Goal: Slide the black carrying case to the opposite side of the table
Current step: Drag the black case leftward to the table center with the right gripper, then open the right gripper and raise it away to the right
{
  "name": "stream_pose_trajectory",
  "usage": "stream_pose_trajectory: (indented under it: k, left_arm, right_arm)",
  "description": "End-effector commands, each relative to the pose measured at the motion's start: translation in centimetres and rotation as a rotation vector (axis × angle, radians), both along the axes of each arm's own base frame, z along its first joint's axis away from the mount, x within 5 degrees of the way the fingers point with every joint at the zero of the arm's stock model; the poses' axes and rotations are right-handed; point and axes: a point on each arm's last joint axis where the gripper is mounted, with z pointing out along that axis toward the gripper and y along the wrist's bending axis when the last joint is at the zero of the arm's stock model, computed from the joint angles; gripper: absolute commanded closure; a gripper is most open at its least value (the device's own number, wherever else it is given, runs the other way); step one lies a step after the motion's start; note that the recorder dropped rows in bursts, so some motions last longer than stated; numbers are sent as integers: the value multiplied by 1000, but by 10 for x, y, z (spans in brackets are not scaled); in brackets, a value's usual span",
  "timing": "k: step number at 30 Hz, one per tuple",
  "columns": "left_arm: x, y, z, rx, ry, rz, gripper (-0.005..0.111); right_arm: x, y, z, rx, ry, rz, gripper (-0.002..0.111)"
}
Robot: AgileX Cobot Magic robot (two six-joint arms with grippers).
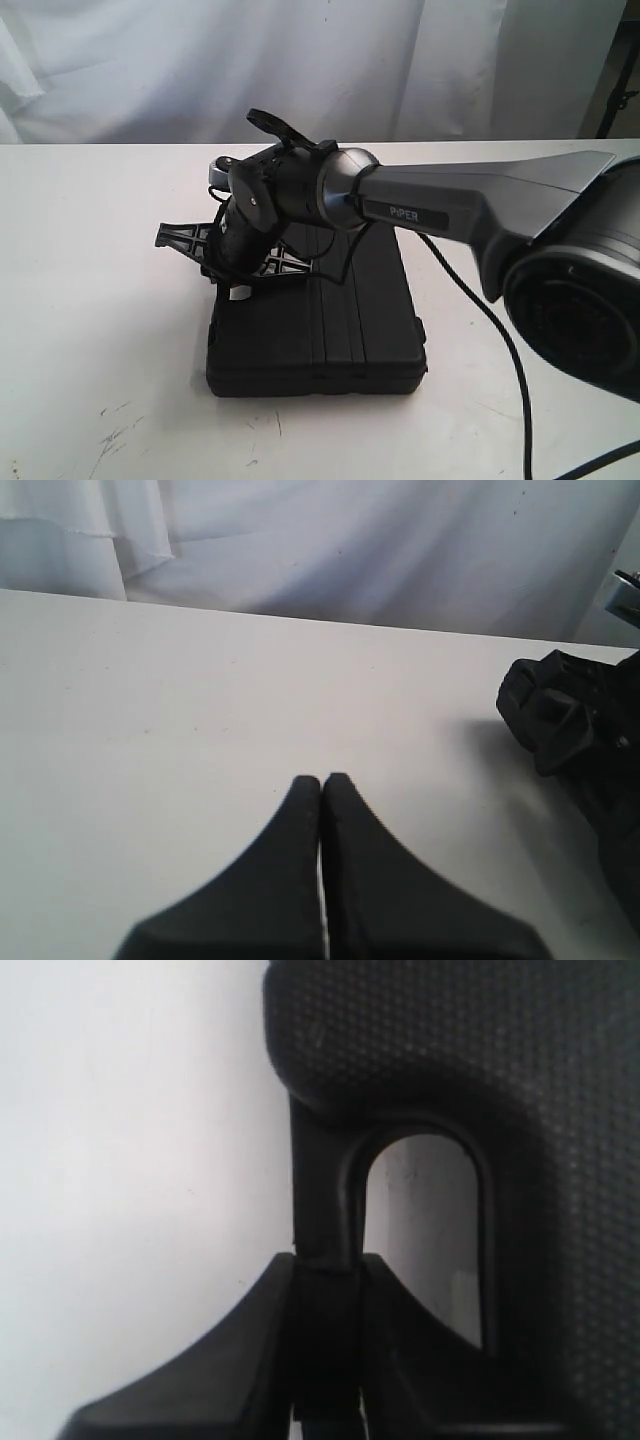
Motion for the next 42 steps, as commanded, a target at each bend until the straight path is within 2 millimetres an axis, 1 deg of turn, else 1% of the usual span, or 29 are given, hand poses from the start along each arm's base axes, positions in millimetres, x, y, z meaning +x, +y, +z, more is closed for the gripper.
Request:
stream_pose_trajectory:
  k: [1,2,4,6,9,12,14,15,16,17,19,20,21,23,24,27,29,32,37,39,42]
  left_arm:
    - [0,0,0,-2,-11,1,107]
    - [0,0,0,-2,-11,1,107]
    - [0,0,0,-2,-11,1,107]
    - [0,0,0,-2,-11,1,107]
    - [0,0,0,-2,-11,1,107]
    - [0,0,0,-2,-11,1,107]
    - [0,0,0,-2,-11,1,107]
    - [0,0,0,-2,-11,1,107]
    - [0,0,0,-2,-11,1,107]
    - [0,0,0,-2,-11,1,107]
    - [0,0,0,-2,-11,1,107]
    - [0,0,0,-2,-11,1,107]
    - [0,0,0,-2,-11,1,107]
    - [0,0,0,-2,-11,1,107]
    - [0,0,0,-2,-11,1,107]
    - [0,0,0,-2,-11,1,107]
    - [0,0,0,-2,-11,1,107]
    - [0,0,0,-2,-11,1,107]
    - [0,0,0,-2,-11,1,107]
    - [0,0,0,-2,-11,1,107]
    - [0,0,0,-2,-11,1,107]
  right_arm:
    - [5,6,8,56,-82,32,79]
    - [5,6,9,62,-85,31,71]
    - [8,7,12,96,-102,17,65]
    - [12,6,13,131,-99,-12,65]
    - [18,0,18,132,-96,-33,65]
    - [19,-9,35,113,-81,-42,65]
    - [21,-18,52,87,-100,-21,65]
    - [22,-24,64,65,-127,0,66]
    - [23,-30,76,53,-144,14,69]
    - [26,-39,90,33,-171,46,77]
    - [26,-54,113,-14,-221,124,98]
    - [26,-57,119,-26,-239,149,105]
    - [25,-62,129,-43,-265,178,108]
    - [22,-66,142,-57,-298,201,108]
    - [21,-70,152,-66,-324,205,108]
    - [11,-78,173,-77,-399,222,108]
    - [2,-83,178,-80,-437,237,108]
    - [-18,-96,184,-42,-494,254,108]
    - [-55,-128,195,71,-624,263,108]
    - [-68,-142,202,60,-664,278,108]
    - [-84,-162,214,27,-643,273,108]
